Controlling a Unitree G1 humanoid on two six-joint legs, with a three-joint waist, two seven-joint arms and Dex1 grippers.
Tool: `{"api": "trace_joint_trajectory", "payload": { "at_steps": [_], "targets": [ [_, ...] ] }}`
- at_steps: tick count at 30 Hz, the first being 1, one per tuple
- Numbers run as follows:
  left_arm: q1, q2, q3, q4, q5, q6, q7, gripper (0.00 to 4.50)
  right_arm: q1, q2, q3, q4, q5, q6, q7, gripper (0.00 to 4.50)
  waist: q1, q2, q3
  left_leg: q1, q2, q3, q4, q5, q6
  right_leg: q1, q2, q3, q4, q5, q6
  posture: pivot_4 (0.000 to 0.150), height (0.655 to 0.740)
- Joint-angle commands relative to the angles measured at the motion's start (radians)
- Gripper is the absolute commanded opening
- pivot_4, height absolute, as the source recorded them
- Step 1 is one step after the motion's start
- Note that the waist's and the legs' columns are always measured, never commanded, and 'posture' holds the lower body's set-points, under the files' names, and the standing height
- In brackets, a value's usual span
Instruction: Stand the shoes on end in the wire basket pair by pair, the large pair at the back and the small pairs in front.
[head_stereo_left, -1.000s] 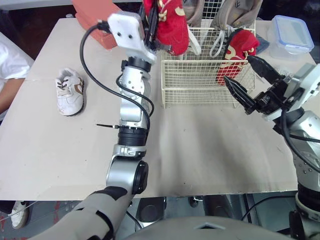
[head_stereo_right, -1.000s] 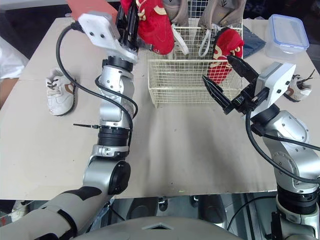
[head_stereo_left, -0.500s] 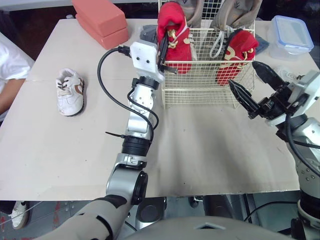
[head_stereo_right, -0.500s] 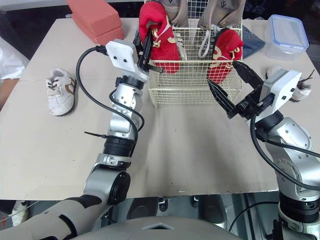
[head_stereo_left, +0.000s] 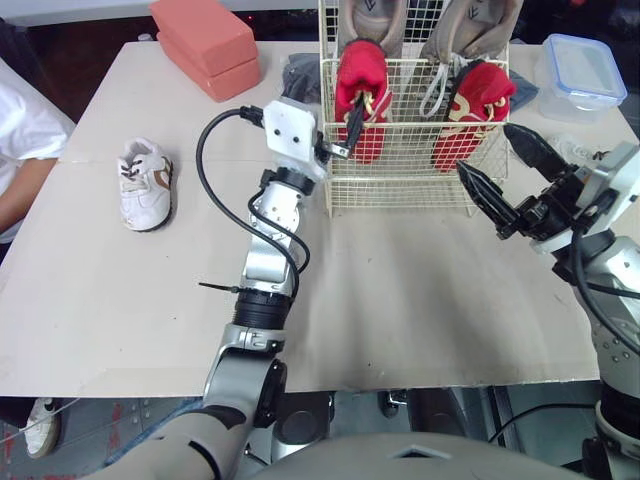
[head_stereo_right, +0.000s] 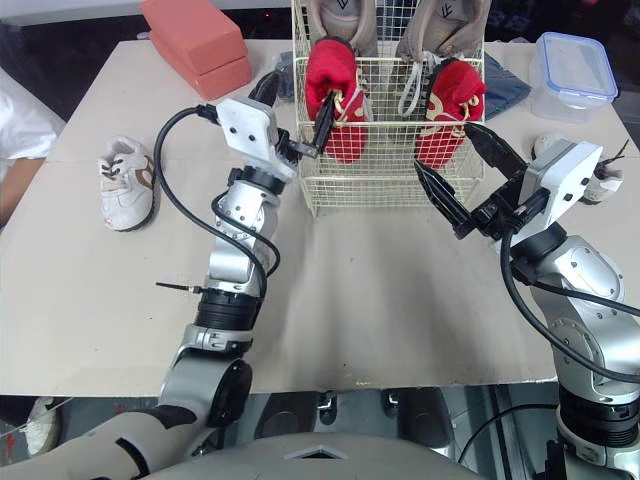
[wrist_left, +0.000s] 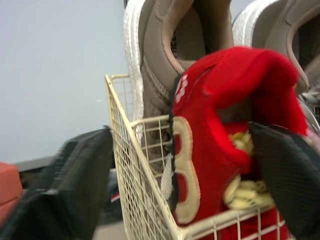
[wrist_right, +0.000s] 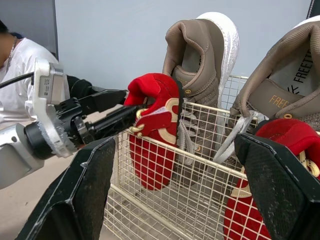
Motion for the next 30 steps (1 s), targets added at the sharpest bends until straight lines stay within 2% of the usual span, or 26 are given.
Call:
{"api": "trace_joint_trajectory", "payload": {
  "at_steps": [1, 8, 13, 22, 30],
  "targets": [
    [0.045, 0.011, -0.016, -0.107, -0.034, 0.082, -0.030, 4.43, -0.006, -0.009, -0.026, -0.023, 0.009, -0.017, 0.001, 3.73, 0.000, 0.000, 0.000, 0.000, 0.000, 0.000, 0.000, 0.000, -0.001, 0.000, 0.000, 0.000, 0.000, 0.000, 0.000, 0.150, 0.6860],
    [0.117, 0.079, -0.006, -0.295, -0.120, 0.207, -0.128, 4.43, 0.001, -0.028, -0.092, 0.049, 0.019, -0.026, 0.016, 3.73, 0.002, 0.000, 0.000, -0.001, 0.000, 0.000, 0.000, 0.001, -0.002, 0.000, 0.000, 0.000, -0.001, 0.000, 0.000, 0.150, 0.6860],
    [0.086, 0.163, 0.026, -0.402, -0.269, 0.312, -0.256, 4.43, 0.011, -0.105, -0.201, 0.250, -0.024, -0.046, 0.064, 3.73, 0.002, 0.000, 0.000, -0.001, 0.000, 0.000, 0.000, 0.001, -0.002, 0.000, 0.000, 0.000, -0.001, 0.000, 0.000, 0.150, 0.6860],
    [-0.056, 0.340, 0.033, -0.458, -0.513, 0.591, -0.480, 4.43, -0.074, -0.284, -0.273, 0.793, -0.152, -0.184, 0.212, 3.73, -0.003, 0.001, 0.001, 0.000, 0.000, 0.002, -0.001, 0.001, -0.002, -0.001, 0.001, 0.002, -0.002, 0.000, 0.000, 0.150, 0.6860],
    [-0.122, 0.529, 0.076, -0.524, -0.708, 0.803, -0.628, 4.43, -0.318, -0.429, -0.223, 1.346, -0.271, -0.332, 0.335, 3.73, -0.005, 0.003, 0.001, 0.001, 0.000, 0.004, -0.002, 0.002, -0.004, -0.002, 0.003, 0.005, -0.002, 0.000, 0.000, 0.150, 0.6860]
  ]
}}
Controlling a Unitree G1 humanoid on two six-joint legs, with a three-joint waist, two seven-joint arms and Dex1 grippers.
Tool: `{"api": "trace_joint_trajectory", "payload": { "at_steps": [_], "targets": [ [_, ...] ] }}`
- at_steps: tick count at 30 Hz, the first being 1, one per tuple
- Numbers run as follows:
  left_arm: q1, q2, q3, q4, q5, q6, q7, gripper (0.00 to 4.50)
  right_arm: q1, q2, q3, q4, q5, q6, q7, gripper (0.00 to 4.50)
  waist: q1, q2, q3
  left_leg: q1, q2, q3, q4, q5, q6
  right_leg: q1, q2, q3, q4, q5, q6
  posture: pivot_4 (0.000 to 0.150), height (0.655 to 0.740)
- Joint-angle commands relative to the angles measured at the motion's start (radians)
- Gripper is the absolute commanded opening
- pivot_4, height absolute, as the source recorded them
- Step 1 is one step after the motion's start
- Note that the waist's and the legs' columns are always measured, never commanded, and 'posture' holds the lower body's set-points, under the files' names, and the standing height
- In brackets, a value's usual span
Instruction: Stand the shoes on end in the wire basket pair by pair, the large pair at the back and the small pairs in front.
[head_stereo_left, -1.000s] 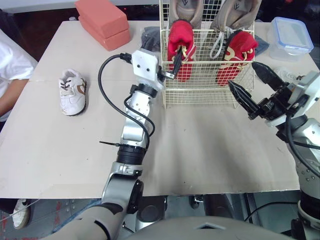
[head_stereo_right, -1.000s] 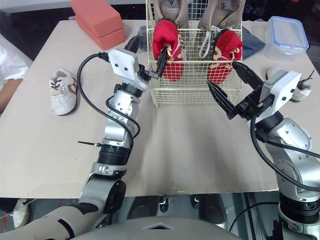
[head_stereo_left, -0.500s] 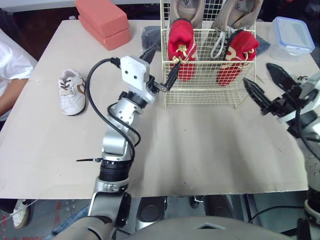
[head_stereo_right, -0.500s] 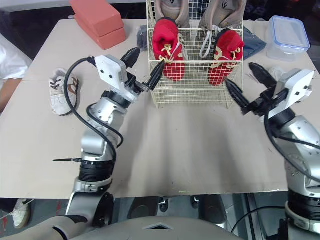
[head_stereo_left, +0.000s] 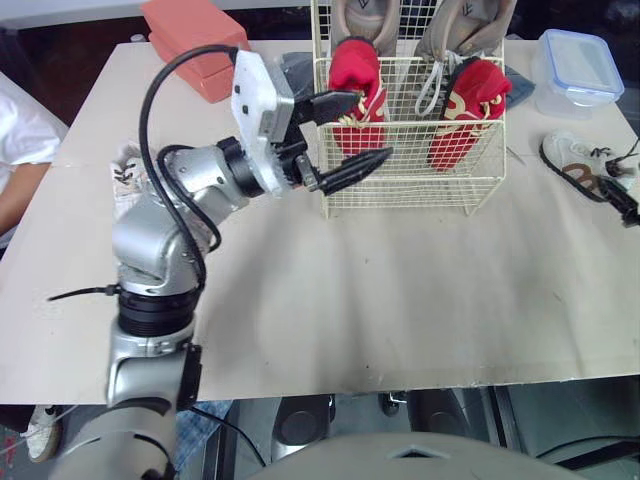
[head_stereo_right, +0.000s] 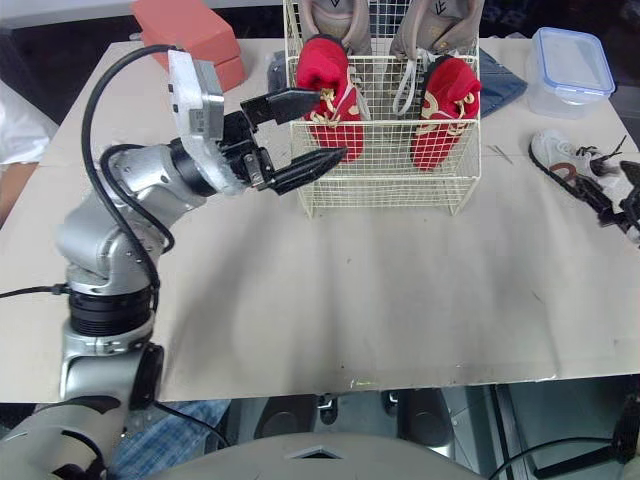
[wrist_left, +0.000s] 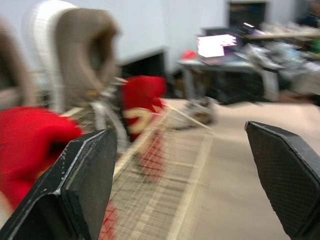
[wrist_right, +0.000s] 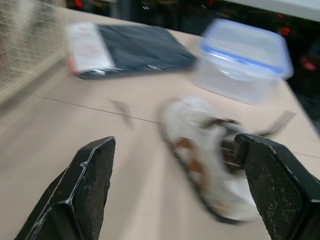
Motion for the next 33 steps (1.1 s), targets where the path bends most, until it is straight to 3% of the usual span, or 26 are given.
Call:
{"api": "trace_joint_trajectory", "payload": {
  "at_steps": [1, 6, 11, 33],
  "targets": [
    [-0.044, 0.050, 0.052, -0.066, -0.107, 0.079, -0.036, 4.43, -0.115, -0.061, 0.014, 0.207, -0.054, -0.079, 0.039, 3.73, -0.001, 0.000, 0.000, 0.000, 0.000, 0.000, 0.000, 0.000, 0.000, 0.000, 0.000, 0.000, 0.000, 0.000, 0.000, 0.150, 0.6860],
    [-0.047, 0.087, 0.063, -0.113, -0.176, 0.149, -0.031, 4.43, -0.284, -0.087, 0.064, 0.512, -0.133, -0.130, 0.050, 3.73, 0.000, 0.000, 0.000, 0.000, 0.000, 0.000, 0.000, 0.000, 0.000, 0.000, 0.000, 0.001, 0.000, 0.000, 0.000, 0.150, 0.6860],
    [-0.041, 0.104, 0.077, -0.150, -0.211, 0.187, -0.003, 4.43, -0.381, -0.085, 0.064, 0.663, -0.153, -0.112, 0.037, 3.73, 0.001, 0.000, 0.000, 0.000, 0.000, 0.001, 0.000, 0.000, -0.001, 0.000, -0.001, 0.001, 0.000, 0.000, 0.000, 0.150, 0.6860],
    [-0.022, 0.135, 0.077, -0.178, -0.244, 0.225, 0.039, 4.43, -0.456, -0.051, 0.034, 0.756, -0.175, -0.083, -0.047, 3.73, -0.001, 0.000, 0.000, 0.000, 0.000, 0.001, 0.001, 0.000, -0.001, 0.000, -0.002, 0.002, 0.000, 0.000, 0.000, 0.150, 0.6860]
  ]
}}
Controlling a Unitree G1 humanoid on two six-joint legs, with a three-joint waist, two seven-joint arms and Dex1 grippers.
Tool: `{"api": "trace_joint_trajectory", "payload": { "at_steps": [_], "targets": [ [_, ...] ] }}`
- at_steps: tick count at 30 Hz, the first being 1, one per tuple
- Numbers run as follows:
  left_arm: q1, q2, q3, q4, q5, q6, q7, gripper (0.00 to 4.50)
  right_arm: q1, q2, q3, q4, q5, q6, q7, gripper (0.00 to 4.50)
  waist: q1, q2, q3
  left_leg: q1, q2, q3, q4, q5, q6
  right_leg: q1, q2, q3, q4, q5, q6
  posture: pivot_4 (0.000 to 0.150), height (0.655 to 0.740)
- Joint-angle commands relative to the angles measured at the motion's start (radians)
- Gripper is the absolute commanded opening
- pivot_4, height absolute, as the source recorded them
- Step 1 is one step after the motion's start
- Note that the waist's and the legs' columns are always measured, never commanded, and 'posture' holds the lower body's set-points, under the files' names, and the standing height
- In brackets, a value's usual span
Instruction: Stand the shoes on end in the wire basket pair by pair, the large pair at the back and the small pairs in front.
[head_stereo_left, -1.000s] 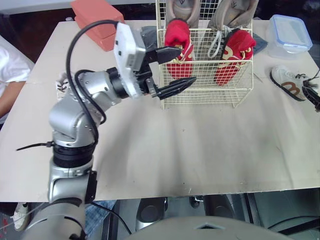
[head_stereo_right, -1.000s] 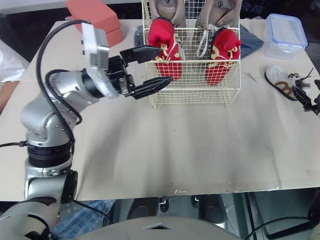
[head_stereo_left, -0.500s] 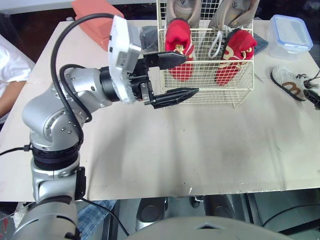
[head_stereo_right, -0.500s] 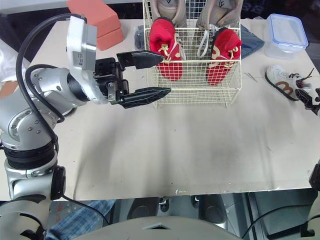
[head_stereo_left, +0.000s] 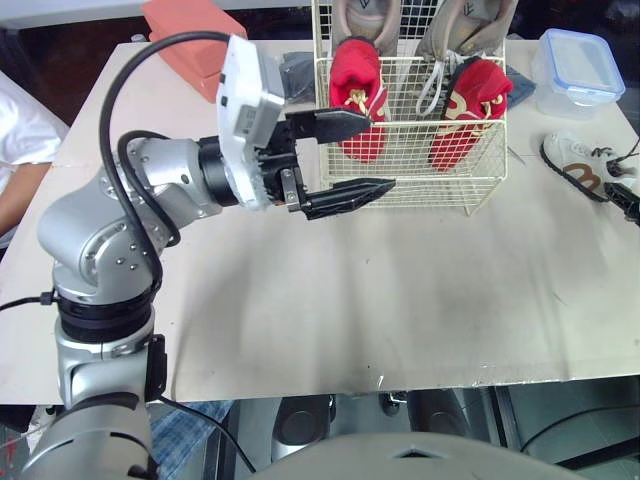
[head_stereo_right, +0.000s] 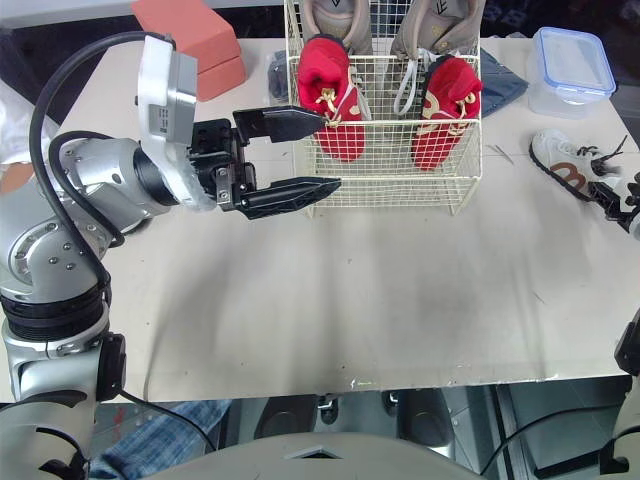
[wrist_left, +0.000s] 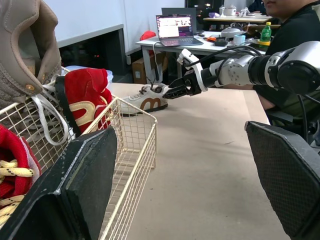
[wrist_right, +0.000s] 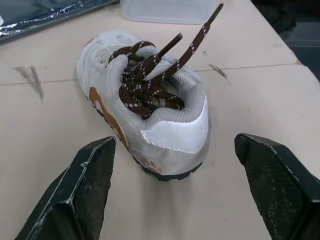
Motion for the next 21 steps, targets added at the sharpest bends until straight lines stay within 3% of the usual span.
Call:
{"api": "trace_joint_trajectory", "payload": {
  "at_steps": [1, 8, 11, 17, 21],
  "targets": [
    [0.005, 0.010, 0.027, -0.040, -0.019, -0.005, 0.007, 4.43, -0.027, -0.006, -0.026, -0.004, 0.008, -0.003, -0.016, 3.73, 0.000, 0.000, 0.000, 0.000, 0.000, 0.000, 0.000, 0.000, 0.000, 0.000, 0.000, 0.000, 0.000, 0.000, 0.000, 0.150, 0.6860],
    [0.014, 0.022, 0.038, -0.047, -0.026, -0.006, 0.018, 4.43, -0.037, 0.006, -0.025, -0.002, -0.001, -0.009, -0.014, 3.73, 0.001, 0.000, 0.000, 0.000, 0.000, 0.000, 0.000, 0.000, 0.000, 0.000, 0.000, 0.000, 0.000, 0.000, 0.000, 0.150, 0.6860],
    [0.015, 0.025, 0.040, -0.047, -0.027, -0.006, 0.019, 4.50, -0.039, 0.010, -0.025, -0.001, -0.005, -0.015, -0.015, 2.99, 0.001, 0.000, 0.000, 0.000, 0.000, 0.000, 0.000, 0.000, 0.000, 0.000, 0.000, 0.000, 0.000, 0.000, 0.000, 0.150, 0.6860],
    [0.015, 0.026, 0.037, -0.046, -0.023, -0.012, 0.022, 4.50, -0.040, 0.014, -0.024, -0.001, -0.014, -0.025, -0.020, 0.02, -0.001, 0.000, 0.000, 0.000, 0.000, 0.000, 0.000, 0.000, 0.000, 0.000, 0.000, 0.000, 0.000, 0.000, 0.000, 0.150, 0.6860],
    [0.015, 0.024, 0.031, -0.037, -0.011, -0.021, 0.016, 4.50, -0.040, 0.014, -0.023, -0.001, -0.019, -0.031, -0.017, 0.02, -0.001, 0.000, 0.000, 0.000, 0.000, 0.000, 0.000, 0.000, 0.000, 0.000, 0.000, 0.000, 0.000, 0.000, 0.000, 0.150, 0.6860]
  ]
}}
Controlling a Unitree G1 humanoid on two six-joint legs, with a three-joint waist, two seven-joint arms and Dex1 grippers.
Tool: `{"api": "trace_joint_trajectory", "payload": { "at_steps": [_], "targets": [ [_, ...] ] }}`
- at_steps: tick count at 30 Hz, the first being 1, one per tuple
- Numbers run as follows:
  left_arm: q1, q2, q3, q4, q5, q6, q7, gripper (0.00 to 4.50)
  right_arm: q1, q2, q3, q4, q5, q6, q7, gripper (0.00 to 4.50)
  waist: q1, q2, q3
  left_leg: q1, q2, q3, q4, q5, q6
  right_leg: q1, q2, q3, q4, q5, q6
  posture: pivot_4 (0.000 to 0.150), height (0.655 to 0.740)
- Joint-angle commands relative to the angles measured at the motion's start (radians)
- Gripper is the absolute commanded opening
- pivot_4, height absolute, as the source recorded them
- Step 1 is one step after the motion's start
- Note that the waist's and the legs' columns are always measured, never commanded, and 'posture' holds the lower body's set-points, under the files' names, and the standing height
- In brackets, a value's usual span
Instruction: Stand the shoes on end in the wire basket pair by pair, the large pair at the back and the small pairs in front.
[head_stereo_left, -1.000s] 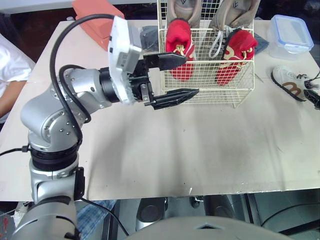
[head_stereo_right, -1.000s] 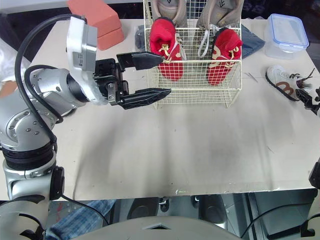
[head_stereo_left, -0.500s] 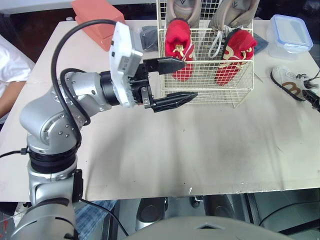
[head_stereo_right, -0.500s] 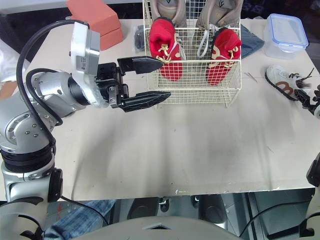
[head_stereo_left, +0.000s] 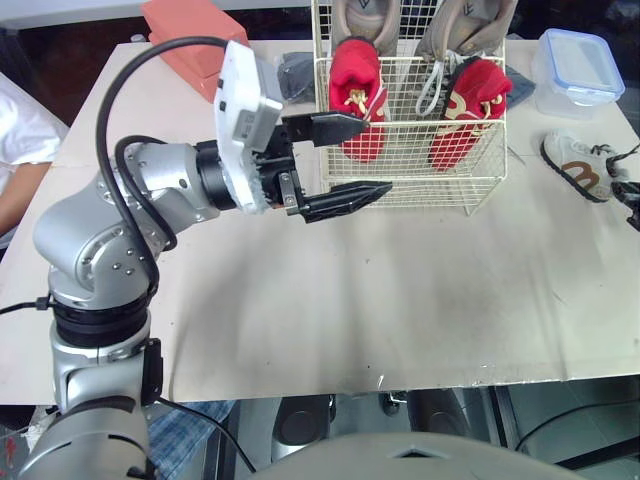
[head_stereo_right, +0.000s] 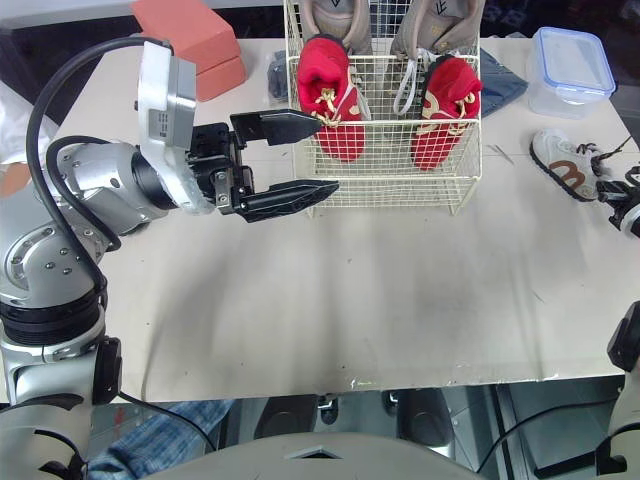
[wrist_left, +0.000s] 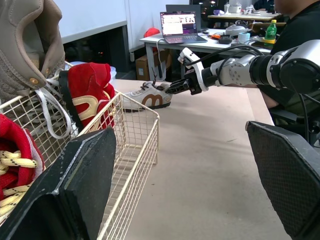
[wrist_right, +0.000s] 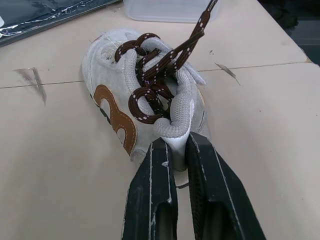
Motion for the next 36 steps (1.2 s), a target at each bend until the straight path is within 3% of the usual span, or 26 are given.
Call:
{"api": "trace_joint_trajectory", "payload": {
  "at_steps": [1, 12, 19, 23, 31, 36],
  "targets": [
    [-0.002, 0.008, 0.023, -0.024, 0.001, -0.023, -0.005, 4.50, -0.026, -0.012, -0.014, -0.011, 0.000, -0.025, 0.002, 0.02, 0.000, 0.000, 0.000, 0.000, 0.000, 0.000, 0.000, 0.000, 0.000, 0.000, 0.000, 0.000, 0.000, 0.000, 0.000, 0.150, 0.6860],
    [0.000, 0.004, 0.015, -0.012, 0.009, -0.027, -0.018, 4.50, 0.006, -0.037, -0.048, -0.057, 0.039, -0.084, 0.103, 0.02, -0.001, 0.000, 0.000, 0.000, 0.000, 0.000, 0.000, 0.000, 0.000, 0.000, 0.000, 0.000, 0.000, 0.000, 0.000, 0.150, 0.6860],
    [0.008, 0.004, 0.017, 0.004, -0.002, -0.022, -0.042, 4.50, 0.074, -0.060, -0.088, -0.197, 0.104, -0.120, 0.225, 0.02, 0.001, 0.000, 0.000, 0.000, 0.000, 0.000, 0.000, 0.000, 0.000, 0.000, 0.000, 0.000, 0.000, 0.000, 0.000, 0.150, 0.6860],
    [0.011, 0.009, 0.026, 0.024, -0.033, -0.002, -0.069, 4.50, 0.161, -0.062, -0.139, -0.409, 0.161, -0.146, 0.227, 0.02, 0.002, 0.001, 0.001, 0.000, 0.000, 0.000, 0.000, 0.000, 0.000, 0.000, 0.000, 0.000, 0.000, 0.000, 0.000, 0.150, 0.6860],
    [-0.006, 0.060, 0.018, 0.104, 0.016, -0.036, -0.176, 4.50, 0.387, -0.001, -0.295, -1.038, 0.329, -0.149, 0.182, 0.02, 0.004, 0.005, 0.002, 0.000, 0.001, -0.001, -0.001, 0.000, 0.000, 0.000, 0.000, -0.001, 0.000, 0.000, 0.000, 0.150, 0.6860],
    [-0.005, 0.072, 0.020, 0.142, 0.043, -0.063, -0.218, 4.50, 0.516, 0.039, -0.303, -1.376, 0.313, -0.225, 0.148, 0.02, 0.004, 0.006, 0.002, 0.000, 0.001, -0.001, 0.000, 0.000, 0.000, 0.000, 0.000, -0.001, 0.000, -0.002, 0.003, 0.150, 0.6860]
  ]
}}
